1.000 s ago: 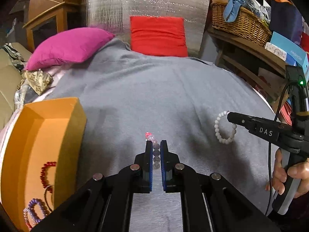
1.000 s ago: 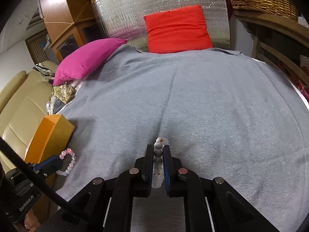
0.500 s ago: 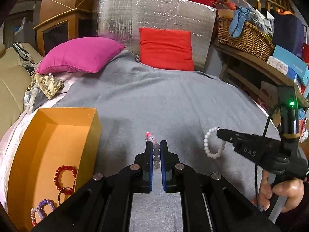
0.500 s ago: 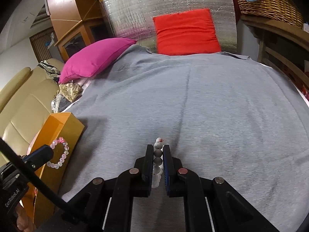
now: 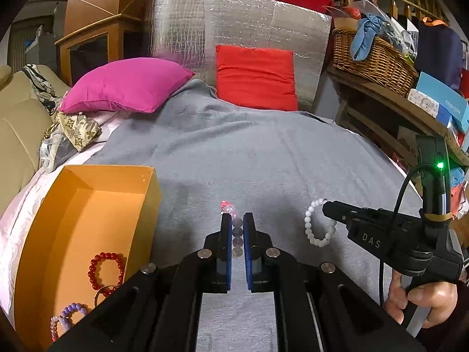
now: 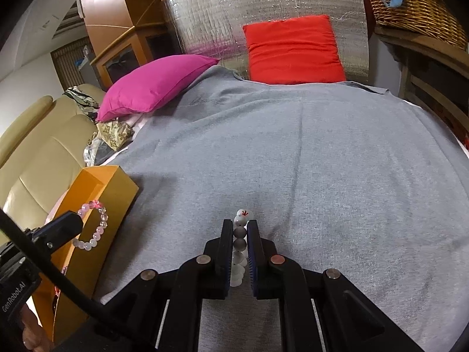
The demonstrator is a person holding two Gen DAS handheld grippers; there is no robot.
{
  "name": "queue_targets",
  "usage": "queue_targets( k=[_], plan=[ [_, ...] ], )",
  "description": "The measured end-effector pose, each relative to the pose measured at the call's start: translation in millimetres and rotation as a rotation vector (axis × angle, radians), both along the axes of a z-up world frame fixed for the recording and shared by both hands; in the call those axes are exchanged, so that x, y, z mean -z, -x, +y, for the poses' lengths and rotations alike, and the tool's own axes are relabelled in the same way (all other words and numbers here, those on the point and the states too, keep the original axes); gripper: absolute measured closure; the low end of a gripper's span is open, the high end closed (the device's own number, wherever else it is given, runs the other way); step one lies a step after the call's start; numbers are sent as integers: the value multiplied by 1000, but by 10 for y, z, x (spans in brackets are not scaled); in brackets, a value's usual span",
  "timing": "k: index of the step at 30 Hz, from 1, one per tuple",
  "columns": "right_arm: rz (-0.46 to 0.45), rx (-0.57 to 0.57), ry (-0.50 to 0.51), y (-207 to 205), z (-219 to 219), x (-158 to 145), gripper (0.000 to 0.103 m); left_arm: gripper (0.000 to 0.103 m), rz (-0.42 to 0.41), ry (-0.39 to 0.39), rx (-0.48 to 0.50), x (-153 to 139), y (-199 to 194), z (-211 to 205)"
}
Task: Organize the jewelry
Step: 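Carry both bracelets into the orange box and open both tools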
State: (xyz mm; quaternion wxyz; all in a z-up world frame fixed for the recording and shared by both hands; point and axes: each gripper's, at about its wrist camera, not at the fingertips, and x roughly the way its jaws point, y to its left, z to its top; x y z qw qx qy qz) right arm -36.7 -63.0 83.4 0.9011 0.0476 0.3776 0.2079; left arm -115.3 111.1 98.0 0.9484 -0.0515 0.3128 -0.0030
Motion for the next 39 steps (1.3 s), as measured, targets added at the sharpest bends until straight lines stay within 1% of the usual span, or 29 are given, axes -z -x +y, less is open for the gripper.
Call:
queue_targets(
  k=[5,15,22,26,31,33,35,37,39],
  plan=[
    [-1,-10,-5,1,-10,-9,92,95,12,-4,10,31,-38,-33],
    [-6,-29,-8,30,-9,-31,92,95,10,-4,24,37,-52,-29],
    [-26,-79,-9,109,97,-160,92,95,-38,23,16,-122,111,74],
    [-48,-132,-2,173,310,-314,93,95,-98,48,-5,-304,323,236],
    [-59,-220,-56,209,783,-569,92,95,-141,88,-79,-406,526,653],
    [-73,-250,-57,223,1012,-662,92,95,-141,102,-147,-368,585,929],
    [-69,-278,-78,229,1208,-734,92,95,-118,125,-214,-282,604,1182],
    [-69,-312,-101,224,1445,-815,92,95,-73,152,-285,-142,582,1458],
    [-70,-338,-107,219,1680,-871,92,95,-31,175,-336,1,555,1644]
  ],
)
